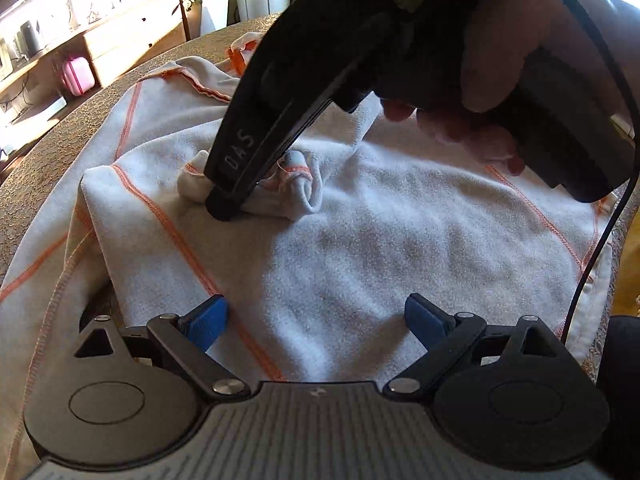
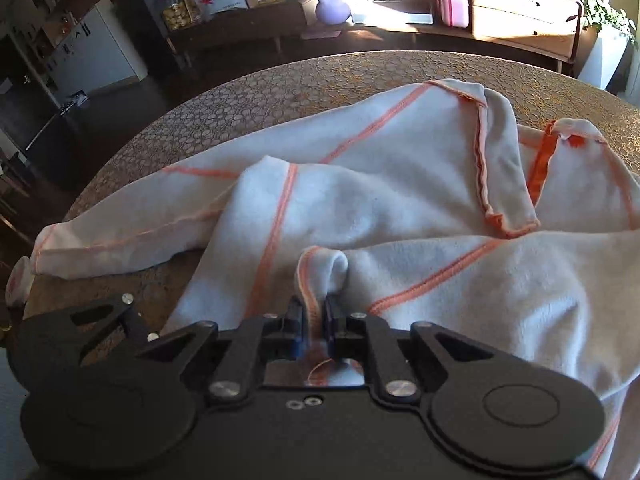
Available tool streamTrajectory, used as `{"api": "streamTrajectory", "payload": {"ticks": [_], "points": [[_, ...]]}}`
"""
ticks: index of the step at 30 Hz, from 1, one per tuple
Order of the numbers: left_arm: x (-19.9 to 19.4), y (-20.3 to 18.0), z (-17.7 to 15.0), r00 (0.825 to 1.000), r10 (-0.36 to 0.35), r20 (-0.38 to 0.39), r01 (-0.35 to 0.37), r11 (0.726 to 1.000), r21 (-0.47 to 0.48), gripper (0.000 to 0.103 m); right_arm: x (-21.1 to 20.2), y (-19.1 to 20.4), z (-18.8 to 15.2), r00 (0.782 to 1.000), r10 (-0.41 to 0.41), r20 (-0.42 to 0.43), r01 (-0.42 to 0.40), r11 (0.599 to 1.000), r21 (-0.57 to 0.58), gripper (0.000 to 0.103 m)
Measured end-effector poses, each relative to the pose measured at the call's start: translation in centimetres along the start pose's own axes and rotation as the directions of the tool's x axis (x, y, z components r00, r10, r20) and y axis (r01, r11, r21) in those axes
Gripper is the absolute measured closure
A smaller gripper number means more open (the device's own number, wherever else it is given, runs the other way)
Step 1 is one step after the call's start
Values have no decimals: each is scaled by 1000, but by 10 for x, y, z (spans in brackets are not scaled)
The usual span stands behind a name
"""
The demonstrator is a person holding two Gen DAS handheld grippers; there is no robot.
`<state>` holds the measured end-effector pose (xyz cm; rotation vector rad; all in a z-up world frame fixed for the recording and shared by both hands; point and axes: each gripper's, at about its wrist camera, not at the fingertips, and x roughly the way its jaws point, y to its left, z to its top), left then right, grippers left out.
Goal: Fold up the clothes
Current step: 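Grasp the sleeve cuff with the right gripper and carry it across the body, then lay the sleeve on the garment body with the right gripper and release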
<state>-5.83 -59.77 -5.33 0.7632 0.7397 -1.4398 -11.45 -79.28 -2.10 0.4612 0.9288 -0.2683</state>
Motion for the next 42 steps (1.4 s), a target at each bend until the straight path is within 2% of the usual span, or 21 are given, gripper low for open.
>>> {"api": "streamTrajectory", "payload": {"ticks": [2, 5, 7, 10, 13, 16, 18, 21, 23, 25, 27, 31, 32, 33, 34, 36, 37, 39, 41, 42], "points": [[-4, 1, 5, 999, 28, 27, -28, 1000, 4, 8, -20, -4, 0, 1000, 2, 18, -1, 999, -32, 0], [-6, 2, 15, 996, 68, 55, -68, 998, 4, 8, -56, -22, -3, 996, -46, 73, 51, 996, -71, 0], [-6, 0, 21, 994, 88, 70, -90, 996, 19, 8, -76, -39, -7, 991, -92, 95, 98, 993, -64, 0], [-4, -2, 29, 993, 83, 85, -84, 996, 0, 8, -97, -73, -22, 983, -150, 106, 153, 988, -24, 0], [1, 5, 35, 994, 74, 78, -66, 993, -95, 8, -112, -93, -47, 970, -208, 128, 217, 975, -57, 0], [-5, 20, 38, 992, 38, 117, -8, 969, -247, 8, -106, -100, -80, 979, -181, 94, 192, 974, -124, 0], [-6, 33, 41, 992, -3, 124, 48, 930, -365, 8, -98, -101, -98, 986, -155, 64, 163, 976, -147, 0], [1, 50, 45, 994, -51, 95, 94, 843, -530, 8, -87, -100, -113, 989, -139, 48, 145, 976, -164, 0], [6, 58, 47, 998, -35, 54, 61, 789, -612, 8, -86, -99, -114, 990, -124, 74, 135, 978, -160, 0], [7, 63, 43, 999, -16, 29, 32, 726, -687, 14, -86, -100, -114, 990, -110, 83, 122, 981, -151, 0], [9, 65, 41, 999, -30, 17, 33, 673, -739, 18, -86, -101, -114, 990, -111, 89, 124, 980, -158, 0], [28, 67, 38, 998, -66, -7, 34, 600, -799, 67, -89, -104, -115, 986, -125, 110, 142, 976, -166, 0], [30, 67, 37, 999, -51, -9, 22, 587, -810, 71, -91, -104, -116, 984, -132, 118, 151, 974, -166, 0], [30, 68, 35, 999, -47, -1, 26, 577, -817, 73, -96, -107, -116, 977, -157, 141, 180, 969, -168, 0], [29, 70, 33, 999, -49, 10, 36, 567, -823, 79, -100, -114, -115, 967, -194, 163, 217, 966, -141, 0], [26, 74, 30, 998, -50, 40, 60, 545, -836, 87, -109, -130, -111, 942, -269, 201, 289, 954, -78, 0], [22, 78, 28, 997, -48, 65, 80, 526, -847, 92, -113, -138, -109, 926, -307, 218, 324, 945, -45, 0], [11, 86, 29, 990, -41, 137, 139, 483, -864, 93, -121, -153, -106, 890, -382, 249, 389, 921, 22, 0], [-2, 93, 34, 981, -17, 192, 177, 470, -865, 93, -117, -165, -99, 872, -413, 262, 409, 910, 73, 0], [-8, 97, 37, 977, -4, 214, 191, 469, -863, 93, -113, -167, -94, 878, -402, 260, 393, 915, 88, 0]]}}
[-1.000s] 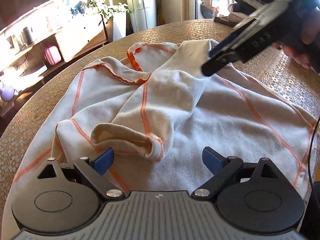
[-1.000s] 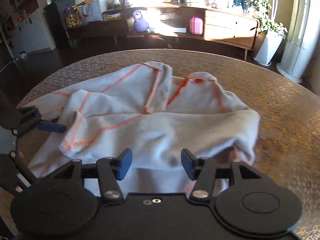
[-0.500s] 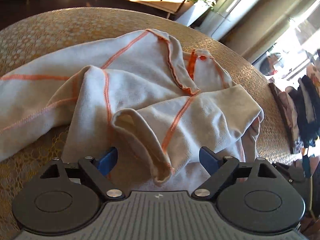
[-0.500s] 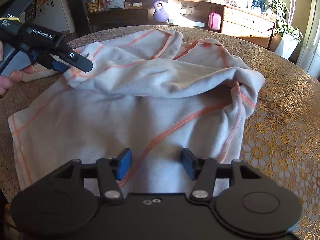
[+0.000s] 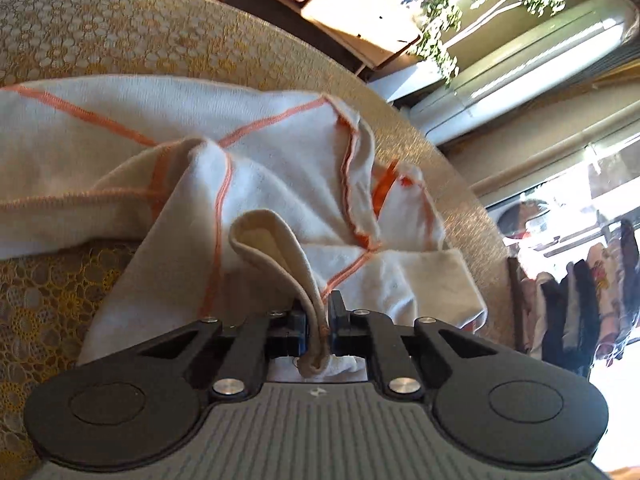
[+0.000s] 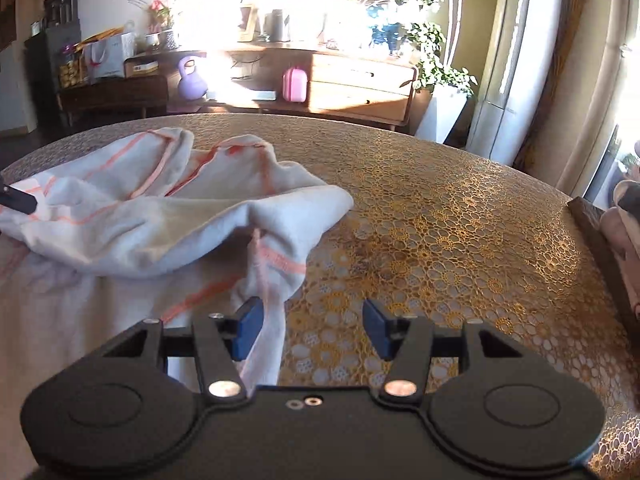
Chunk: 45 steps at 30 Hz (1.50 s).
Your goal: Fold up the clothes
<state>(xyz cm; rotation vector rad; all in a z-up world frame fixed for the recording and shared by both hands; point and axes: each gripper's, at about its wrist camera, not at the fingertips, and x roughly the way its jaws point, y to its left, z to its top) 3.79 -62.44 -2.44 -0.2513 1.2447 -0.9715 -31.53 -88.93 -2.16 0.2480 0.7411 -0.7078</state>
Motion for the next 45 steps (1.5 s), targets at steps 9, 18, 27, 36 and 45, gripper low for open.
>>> {"api": "streamTrajectory", "payload": {"ticks": [9, 18, 27, 36, 45], "points": [[-16, 4, 17, 999, -15, 51, 14, 1000, 2, 93, 36, 10, 14, 1000, 10, 15, -11, 996, 85, 0], [-6, 31, 2, 1000, 10, -21, -9, 999, 40, 94, 31, -46, -6, 995, -95, -29, 97, 989, 110, 0], [-15, 34, -24, 995, 35, -89, -20, 986, 163, 94, -12, -35, -4, 998, -27, 62, 30, 998, -59, 0], [-36, -28, -42, 998, 10, 60, -35, 905, 424, 39, 3, 5, 31, 991, 95, 94, -88, 993, -75, 0], [12, -26, -63, 997, 78, 22, -78, 853, 516, 9, 37, 18, 12, 989, 135, -54, -139, 987, -85, 0]]}}
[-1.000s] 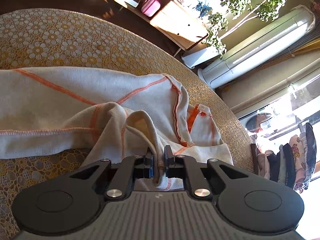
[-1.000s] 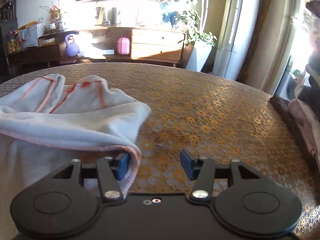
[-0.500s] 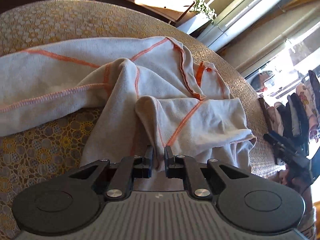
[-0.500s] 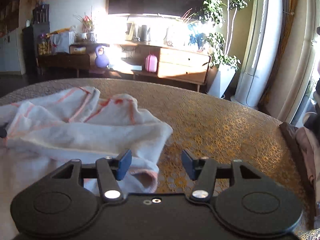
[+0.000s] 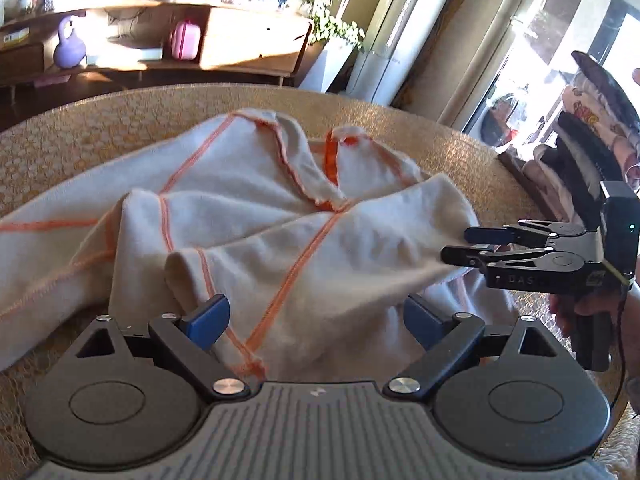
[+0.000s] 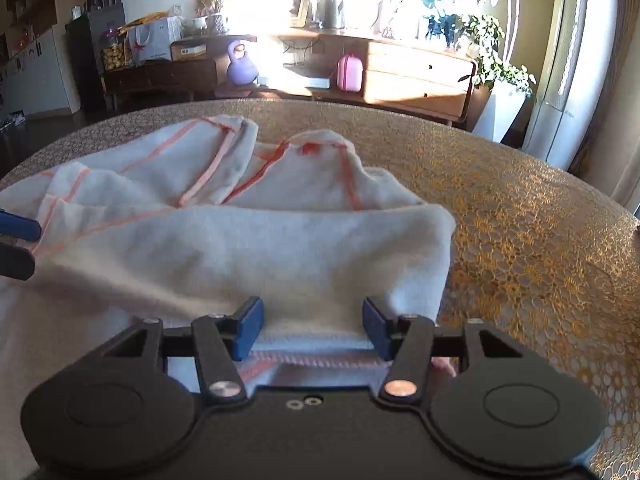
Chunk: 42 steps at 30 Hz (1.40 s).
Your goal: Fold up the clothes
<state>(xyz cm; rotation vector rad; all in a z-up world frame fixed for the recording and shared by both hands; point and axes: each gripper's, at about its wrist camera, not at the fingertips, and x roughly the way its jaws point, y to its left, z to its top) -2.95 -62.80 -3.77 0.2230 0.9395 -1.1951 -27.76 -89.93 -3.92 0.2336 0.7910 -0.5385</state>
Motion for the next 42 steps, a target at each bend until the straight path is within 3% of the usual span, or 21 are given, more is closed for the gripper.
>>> {"api": "streamTrajectory", "payload": {"ticks": [2, 5, 8, 11, 15, 20, 25, 29, 32, 36, 42], "points": [[4, 5, -14, 1000, 13, -27, -13, 1000, 13, 9, -3, -2, -11, 1000, 8, 5, -8, 1000, -12, 0], [2, 3, -29, 999, 40, -6, -39, 995, 91, 9, -10, -4, -19, 999, 20, 31, -20, 1000, -14, 0], [-3, -1, -34, 999, 41, -16, -39, 993, 112, 9, -16, 5, -5, 999, -15, 32, 15, 1000, -2, 0], [-12, -4, -40, 1000, 17, -25, -15, 994, 106, 9, -29, 29, 10, 991, 64, 114, -62, 998, -23, 0], [-26, -6, -59, 1000, 10, -23, -8, 997, 76, 9, -18, 81, 26, 982, 142, 121, -127, 983, -129, 0], [-46, -11, -85, 1000, 10, -18, -9, 995, 95, 9, 3, 142, 29, 972, 226, 65, -202, 945, -256, 0], [-58, -12, -101, 1000, -9, -12, 10, 993, 117, 8, 8, 168, 11, 974, 225, -20, -217, 906, -364, 0], [-60, -11, -102, 1000, -21, -4, 22, 993, 120, 8, 8, 159, 10, 970, 240, -51, -244, 925, -292, 0], [-70, -2, -94, 1000, -30, 0, 30, 997, 75, 8, 5, 164, 20, 973, 200, -114, -226, 920, -320, 0], [-109, 32, -83, 992, 82, 91, -86, 996, 34, 8, -27, 184, 39, 975, 212, -60, -215, 863, -457, 0], [-171, 121, -76, 936, 313, 160, -297, 947, -120, 8, -35, 236, 57, 976, 220, -10, -179, 764, -620, 0]]}}
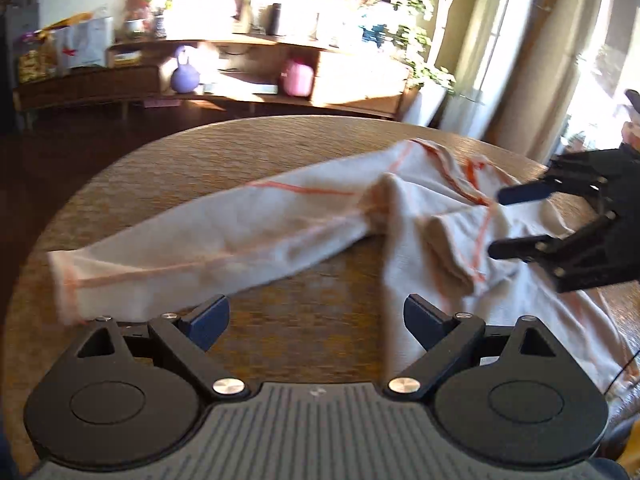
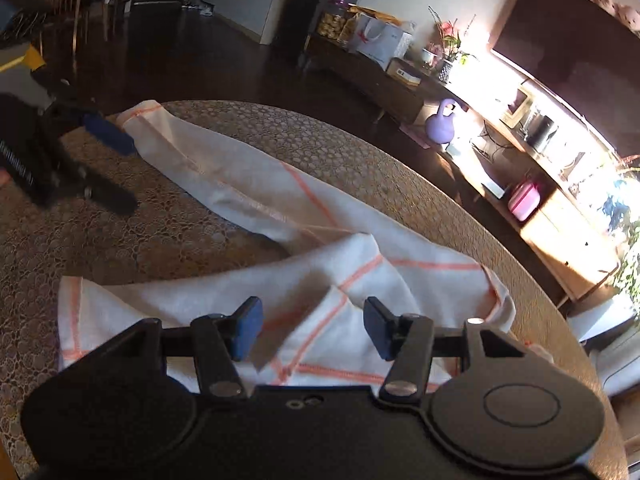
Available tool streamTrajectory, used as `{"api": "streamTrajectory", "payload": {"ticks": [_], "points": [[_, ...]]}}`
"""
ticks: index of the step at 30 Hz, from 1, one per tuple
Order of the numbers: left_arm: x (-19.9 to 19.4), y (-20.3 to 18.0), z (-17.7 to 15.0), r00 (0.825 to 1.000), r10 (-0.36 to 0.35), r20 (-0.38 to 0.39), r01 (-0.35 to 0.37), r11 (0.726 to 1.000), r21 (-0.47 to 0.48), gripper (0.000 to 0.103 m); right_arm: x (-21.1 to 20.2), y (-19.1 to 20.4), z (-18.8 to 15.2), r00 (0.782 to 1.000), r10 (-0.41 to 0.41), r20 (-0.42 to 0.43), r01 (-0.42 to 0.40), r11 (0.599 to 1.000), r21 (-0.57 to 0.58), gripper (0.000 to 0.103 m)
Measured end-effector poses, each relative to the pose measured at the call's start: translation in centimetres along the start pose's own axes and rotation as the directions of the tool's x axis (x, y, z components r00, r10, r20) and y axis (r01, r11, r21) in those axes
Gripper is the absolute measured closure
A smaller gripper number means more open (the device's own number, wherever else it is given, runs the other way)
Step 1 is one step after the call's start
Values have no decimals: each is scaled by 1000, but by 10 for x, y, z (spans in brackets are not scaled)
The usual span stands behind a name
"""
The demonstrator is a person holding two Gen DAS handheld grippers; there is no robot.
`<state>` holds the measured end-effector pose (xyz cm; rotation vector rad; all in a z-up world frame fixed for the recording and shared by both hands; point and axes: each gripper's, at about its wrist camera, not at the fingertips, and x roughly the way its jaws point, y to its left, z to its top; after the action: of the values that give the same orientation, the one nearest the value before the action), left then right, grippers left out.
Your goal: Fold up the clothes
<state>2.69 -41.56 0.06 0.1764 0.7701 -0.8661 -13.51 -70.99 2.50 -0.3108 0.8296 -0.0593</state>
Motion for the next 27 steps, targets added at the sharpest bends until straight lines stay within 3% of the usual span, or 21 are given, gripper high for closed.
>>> {"api": "streamTrajectory", "payload": {"ticks": [6, 11, 15, 17, 19, 20, 21, 24, 27], "points": [[-16, 74, 2, 992, 129, 6, -127, 986, -108, 8, 39, 11, 13, 1000, -13, -26, 13, 1000, 14, 0], [2, 103, 0, 989, 147, -36, -151, 971, -184, 8, 57, 14, 13, 999, -25, -37, 26, 999, 37, 0], [12, 115, 4, 993, 112, -33, -117, 959, -259, 9, 56, 25, 20, 1000, -12, 13, 12, 1000, -1, 0], [16, 118, 5, 996, 80, -38, -88, 954, -287, 17, 56, 31, 23, 999, 3, 35, -2, 1000, -30, 0], [20, 122, 6, 998, 47, -44, -58, 948, -313, 50, 58, 39, 23, 999, 14, 46, -11, 998, -64, 0], [22, 124, 6, 998, 39, -50, -53, 946, -321, 57, 60, 44, 23, 999, 17, 49, -13, 997, -79, 0], [25, 126, 5, 998, 35, -58, -52, 944, -327, 73, 63, 48, 24, 999, 25, 47, -21, 996, -86, 0], [28, 132, 4, 998, 26, -53, -42, 939, -340, 87, 71, 62, 35, 996, 49, 74, -40, 993, -110, 0], [24, 137, 13, 999, 11, -31, -22, 933, -360, 91, 78, 79, 48, 991, 71, 110, -54, 987, -149, 0]]}}
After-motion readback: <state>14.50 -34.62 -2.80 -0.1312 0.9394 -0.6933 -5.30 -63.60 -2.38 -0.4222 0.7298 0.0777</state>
